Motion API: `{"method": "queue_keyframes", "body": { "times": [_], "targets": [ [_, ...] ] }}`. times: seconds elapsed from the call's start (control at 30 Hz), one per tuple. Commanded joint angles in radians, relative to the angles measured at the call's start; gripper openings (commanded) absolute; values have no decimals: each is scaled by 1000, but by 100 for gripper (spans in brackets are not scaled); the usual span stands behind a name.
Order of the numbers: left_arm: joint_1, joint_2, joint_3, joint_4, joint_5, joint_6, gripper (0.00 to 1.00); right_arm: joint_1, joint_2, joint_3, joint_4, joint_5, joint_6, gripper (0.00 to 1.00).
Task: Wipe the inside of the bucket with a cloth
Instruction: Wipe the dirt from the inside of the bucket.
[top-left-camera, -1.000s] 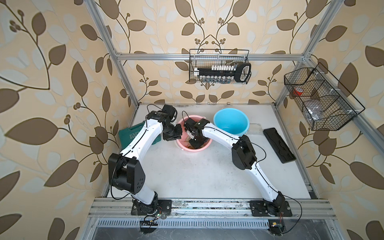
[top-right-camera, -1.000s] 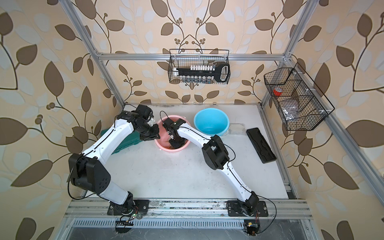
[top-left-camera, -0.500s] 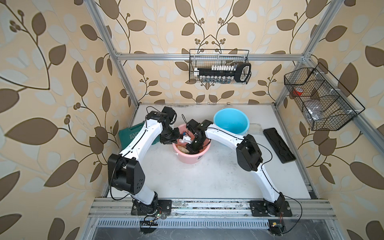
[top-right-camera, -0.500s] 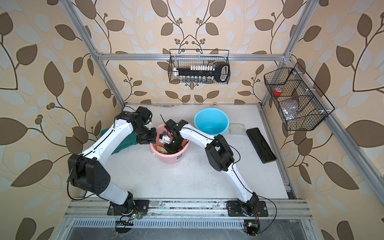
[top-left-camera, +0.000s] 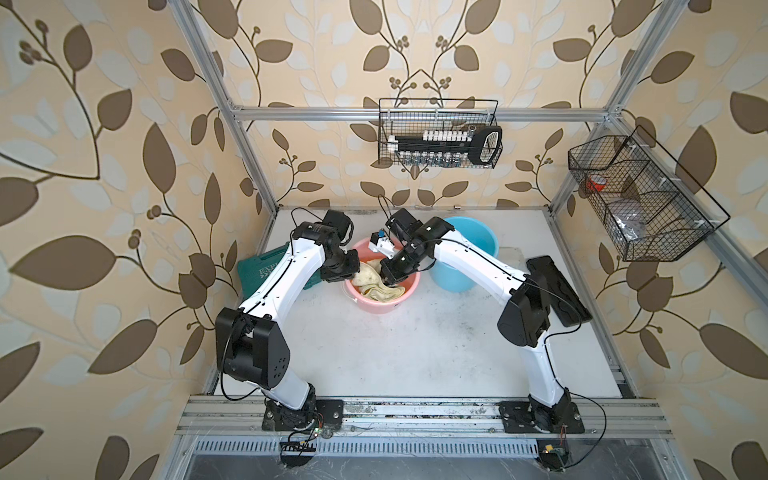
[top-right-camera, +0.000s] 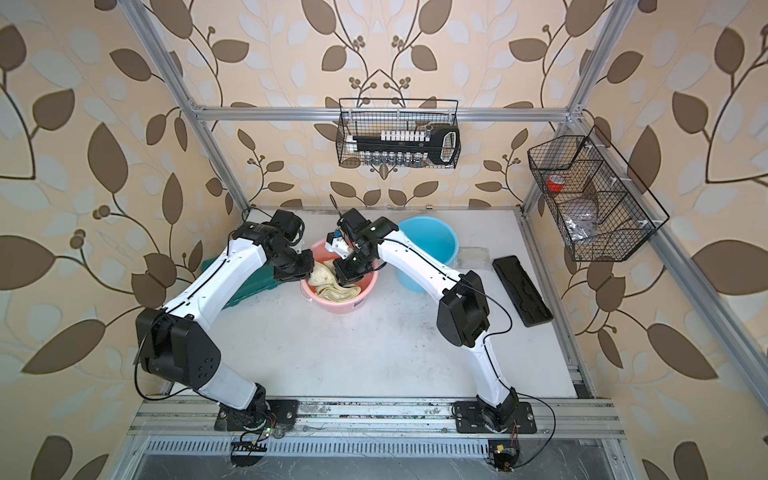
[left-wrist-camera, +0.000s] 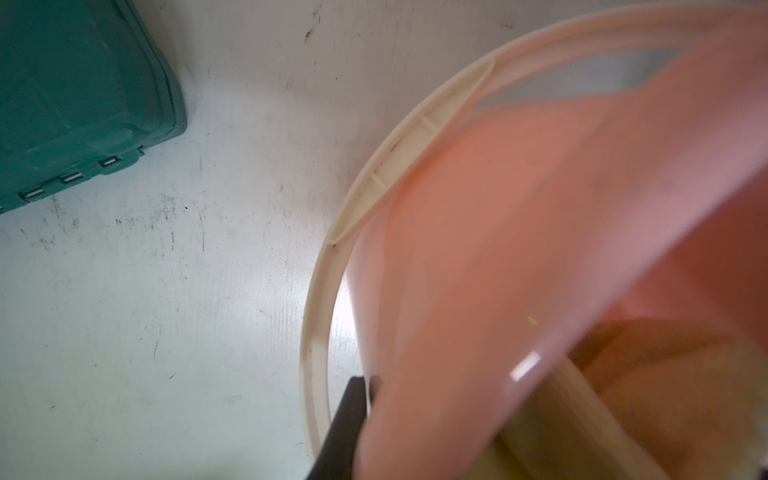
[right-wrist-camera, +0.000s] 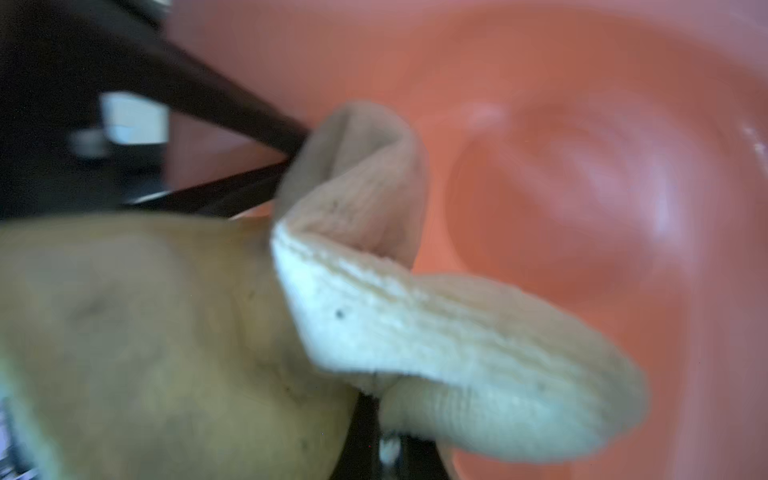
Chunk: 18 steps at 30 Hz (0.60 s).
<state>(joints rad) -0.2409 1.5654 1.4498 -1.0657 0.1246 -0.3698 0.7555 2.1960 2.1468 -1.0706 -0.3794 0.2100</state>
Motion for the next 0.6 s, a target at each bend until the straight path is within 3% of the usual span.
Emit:
{"method": "queue_keyframes", "body": {
  "times": [0.0, 0.13, 0.33, 0.57],
  "targets": [
    [5, -35, 25, 22, 7, -9, 0, 19, 70, 16, -44, 287, 33, 0],
    [5, -3, 52, 2, 40, -11, 0, 26, 156, 109, -69, 429, 57, 0],
    [8, 11, 69, 0, -3, 2, 0, 25, 296, 253, -208, 649, 44, 0],
    [8, 68, 83, 5, -79, 23, 0, -17, 381, 293, -283, 669, 55, 0]
  ]
}}
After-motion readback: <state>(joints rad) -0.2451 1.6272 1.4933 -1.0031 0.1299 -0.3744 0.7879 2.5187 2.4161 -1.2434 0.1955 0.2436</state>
